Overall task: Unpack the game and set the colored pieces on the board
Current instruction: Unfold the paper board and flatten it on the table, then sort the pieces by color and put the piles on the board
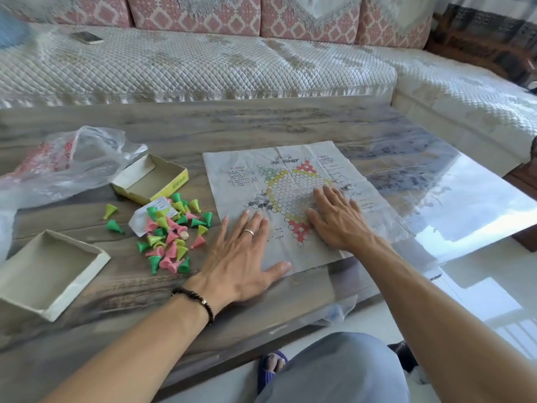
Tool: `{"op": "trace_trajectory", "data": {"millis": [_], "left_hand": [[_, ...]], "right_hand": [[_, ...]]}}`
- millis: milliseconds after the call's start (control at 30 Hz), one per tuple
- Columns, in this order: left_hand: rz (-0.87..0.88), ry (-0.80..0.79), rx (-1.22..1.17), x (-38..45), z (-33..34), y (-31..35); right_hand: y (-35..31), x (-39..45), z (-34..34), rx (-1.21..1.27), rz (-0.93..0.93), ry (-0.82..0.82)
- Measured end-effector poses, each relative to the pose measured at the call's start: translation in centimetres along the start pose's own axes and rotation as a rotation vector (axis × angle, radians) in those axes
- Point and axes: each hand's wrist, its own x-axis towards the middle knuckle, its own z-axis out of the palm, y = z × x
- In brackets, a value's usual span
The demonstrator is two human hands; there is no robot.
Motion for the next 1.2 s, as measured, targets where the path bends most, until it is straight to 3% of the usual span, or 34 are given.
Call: {"op": "trace_trajectory", "data": {"millis": [167,300,467,733,900,1033,1200], "left_hand": [[-0.015,0.137,0.016,-4.3,-1.6,-2.5],[-0.040,0.348,-0.056,-7.4,-1.9,-6.3],[-0.156,0.526,-0.143,-10.8,-1.9,-10.5],[0.005,0.323,-0.041,-10.0,-2.3,-11.3],[0.041,0.421,-0.078,-10.4,-2.0,-12.7],[0.022,0.397,-0.158,-11.1,-2.2,-12.8],[0.010,0.345,-0.154,-11.3,-3.0,-13.3]], "right_hand": [[-7.5,-2.1,-0.2,0.129,-0.201,0.121],[-12.4,-3.2,0.4,0.293,-0.311,0.251],[-17.4,-4.2,1.5,0.396,-0.400,0.172],[-19.1,-4.1,1.6,0.285,-0.399,0.076],[-19.6,-4.9,1.3,0.344,-0.401,0.057],[-21.2,-5.6,0.5,0.461,-0.468,0.058],[-22.5,-5.8,0.7,0.239,-0.561,-0.031]]}}
